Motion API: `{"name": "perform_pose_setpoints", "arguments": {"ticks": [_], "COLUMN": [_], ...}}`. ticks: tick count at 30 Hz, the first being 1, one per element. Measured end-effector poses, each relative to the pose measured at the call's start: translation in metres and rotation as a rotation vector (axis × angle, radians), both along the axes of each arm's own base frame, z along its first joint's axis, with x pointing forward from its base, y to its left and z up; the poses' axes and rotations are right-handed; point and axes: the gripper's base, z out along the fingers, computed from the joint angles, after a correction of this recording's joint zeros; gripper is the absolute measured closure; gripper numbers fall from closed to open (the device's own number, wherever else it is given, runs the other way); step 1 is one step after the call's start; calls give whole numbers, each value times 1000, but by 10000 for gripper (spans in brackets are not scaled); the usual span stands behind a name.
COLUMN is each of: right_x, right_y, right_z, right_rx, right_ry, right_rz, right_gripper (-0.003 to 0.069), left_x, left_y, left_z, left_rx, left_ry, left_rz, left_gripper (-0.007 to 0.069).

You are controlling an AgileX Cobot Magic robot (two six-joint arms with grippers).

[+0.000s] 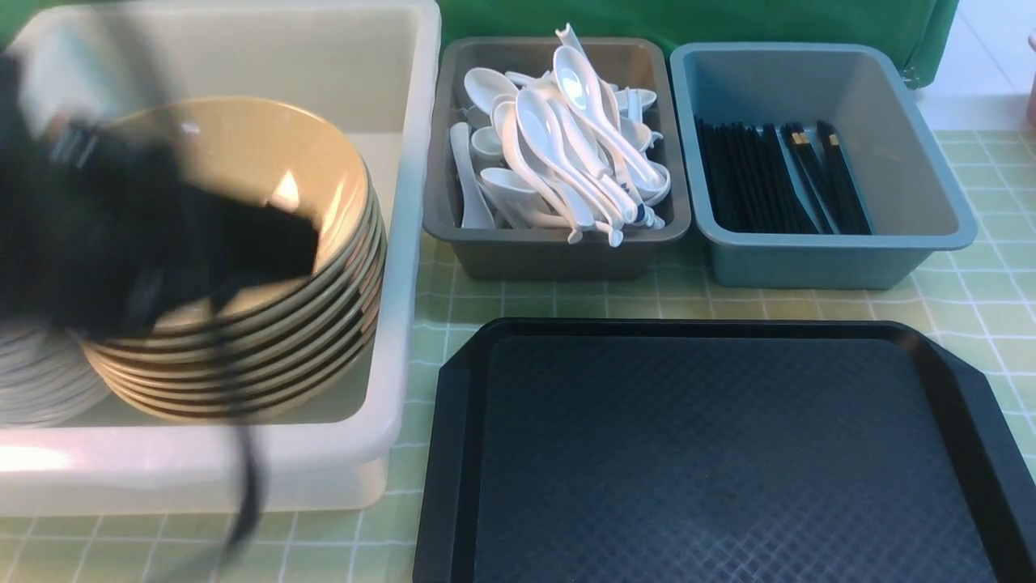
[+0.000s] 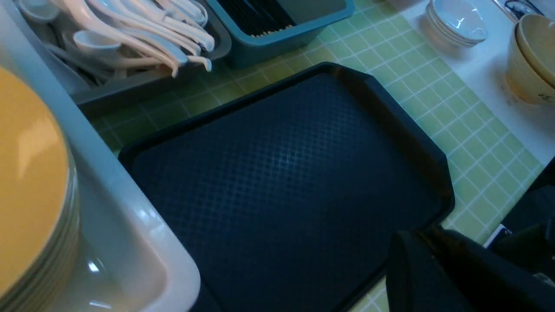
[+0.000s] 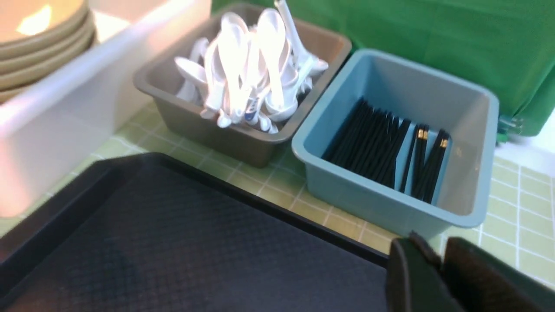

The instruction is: On green table put chopsticks spoon bowls plates into blue grey white boxes.

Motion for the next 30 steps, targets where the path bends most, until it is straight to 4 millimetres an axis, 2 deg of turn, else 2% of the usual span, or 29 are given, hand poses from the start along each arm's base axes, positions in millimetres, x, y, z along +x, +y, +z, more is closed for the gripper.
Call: {"name": "perform_pose_setpoints", "arguments": {"ticks": [1,3,5,6,10,12,13,16,30], "right_x": [-4,-21,-27,-30,-31,-31,-31,-31,-31], "right_y": [-1,-3,-4,-5,-6,-6,-6,-6,-6], "right_z": [-1,-22,-38,-49,-75,-82,-86,-88,-88], "right_rx": [6,37,38,45,50,46,41,39,39], "right_ry": [-14,-35,-48,-59,-91,-96,-98,-98,-99], "right_rz": [1,14,17,16,11,11,12,11,12], "right_gripper": [596,630,635,636,636,636,636,636,627], "left_x": [-3,-35,-51,-67,-96,-104,-108,-114,-113], "left_y": [1,18,28,36,51,56,59,64,64], "left_z": [-1,-19,-36,-50,-82,-92,-102,-114,-118], "left_rx": [-4,-11,-10,-22,-108,-164,-202,-254,-276], "left_ry": [1,-36,-56,-88,-162,-191,-204,-227,-204], "left_rz": [3,60,92,115,178,211,242,282,299], "left_gripper": [622,626,626,626,626,626,626,626,625]}}
